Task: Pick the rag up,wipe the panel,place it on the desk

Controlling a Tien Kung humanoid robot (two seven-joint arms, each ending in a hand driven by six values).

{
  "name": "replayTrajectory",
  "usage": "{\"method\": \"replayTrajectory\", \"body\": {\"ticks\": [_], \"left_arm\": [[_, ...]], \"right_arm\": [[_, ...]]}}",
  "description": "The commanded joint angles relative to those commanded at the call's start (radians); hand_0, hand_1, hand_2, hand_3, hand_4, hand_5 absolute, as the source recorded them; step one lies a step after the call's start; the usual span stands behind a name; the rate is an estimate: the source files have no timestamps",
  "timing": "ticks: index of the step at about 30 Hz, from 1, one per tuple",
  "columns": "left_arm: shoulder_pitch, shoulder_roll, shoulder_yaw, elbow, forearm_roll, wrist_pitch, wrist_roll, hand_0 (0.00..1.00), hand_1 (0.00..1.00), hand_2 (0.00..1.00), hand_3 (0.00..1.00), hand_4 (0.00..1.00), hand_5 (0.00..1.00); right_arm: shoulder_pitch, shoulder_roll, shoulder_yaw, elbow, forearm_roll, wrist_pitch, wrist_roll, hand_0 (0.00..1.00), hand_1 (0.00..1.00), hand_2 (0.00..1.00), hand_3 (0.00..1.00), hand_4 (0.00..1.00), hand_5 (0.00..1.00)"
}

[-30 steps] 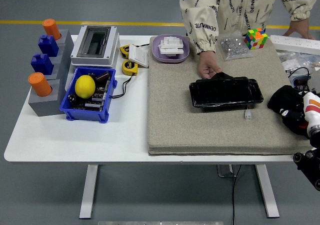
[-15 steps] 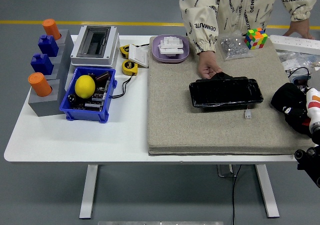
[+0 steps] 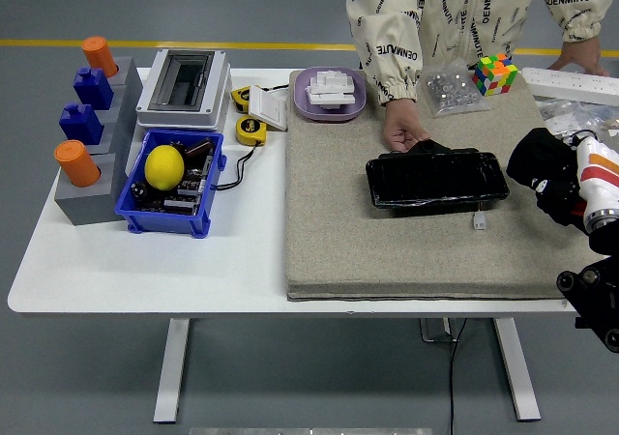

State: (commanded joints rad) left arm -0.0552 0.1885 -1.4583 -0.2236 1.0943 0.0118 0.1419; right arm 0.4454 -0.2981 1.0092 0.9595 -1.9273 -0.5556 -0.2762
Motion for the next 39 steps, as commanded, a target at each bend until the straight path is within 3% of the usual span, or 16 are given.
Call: {"method": "replayTrajectory", "body": {"ticks": [39], "left_arm": [[-0.014,0.001,0.003,0.000,-0.003,0.000,0.001,0.609,0.641,0.655,0.560,0.628,0.438]], "right_arm": [[0.086,0.080,-0.127,-0.050,0.049,0.010,0.007,0.297,0.426,0.452,0.487,0.908,0.121]]}}
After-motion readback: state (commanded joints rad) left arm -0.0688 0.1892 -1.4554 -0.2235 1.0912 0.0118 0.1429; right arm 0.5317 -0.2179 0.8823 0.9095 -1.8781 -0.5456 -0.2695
